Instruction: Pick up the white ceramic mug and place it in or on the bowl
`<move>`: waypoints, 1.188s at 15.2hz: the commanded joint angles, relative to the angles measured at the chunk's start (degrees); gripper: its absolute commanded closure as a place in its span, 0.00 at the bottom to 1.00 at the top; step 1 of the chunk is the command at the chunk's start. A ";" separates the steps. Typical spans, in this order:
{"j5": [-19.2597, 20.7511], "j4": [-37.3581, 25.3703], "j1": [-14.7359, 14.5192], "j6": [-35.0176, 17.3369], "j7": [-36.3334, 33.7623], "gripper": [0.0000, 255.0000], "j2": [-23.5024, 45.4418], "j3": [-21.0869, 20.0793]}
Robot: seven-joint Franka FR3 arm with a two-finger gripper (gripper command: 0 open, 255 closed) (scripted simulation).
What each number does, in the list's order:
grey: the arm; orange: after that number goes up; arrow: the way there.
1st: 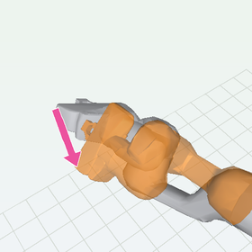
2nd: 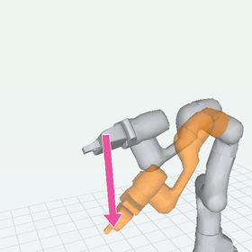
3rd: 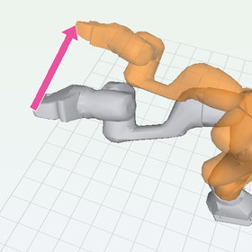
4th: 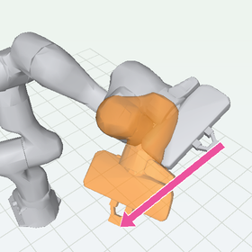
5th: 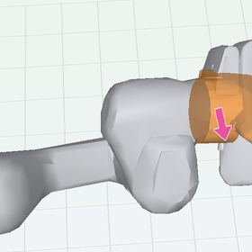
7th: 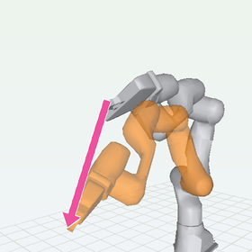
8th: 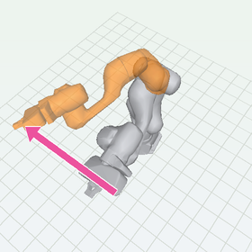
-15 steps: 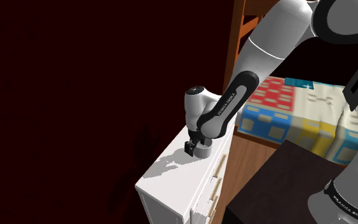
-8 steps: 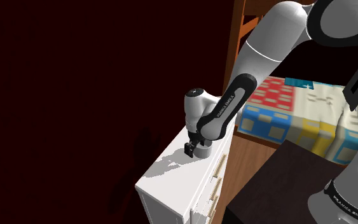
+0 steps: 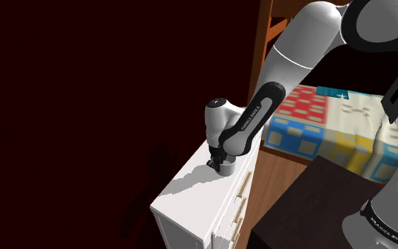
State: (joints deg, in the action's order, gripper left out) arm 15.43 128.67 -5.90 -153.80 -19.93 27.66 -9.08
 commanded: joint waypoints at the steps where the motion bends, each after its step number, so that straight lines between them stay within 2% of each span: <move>1: 0.00 0.01 0.01 0.01 0.00 1.00 0.01 0.01; 3: 0.00 0.01 0.01 0.00 0.00 1.00 0.01 0.01; 18: -4.86 1.51 2.42 9.12 3.81 1.00 -10.83 -3.36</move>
State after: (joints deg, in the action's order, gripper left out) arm 10.91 130.39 -3.53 -145.46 -16.31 17.41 -12.23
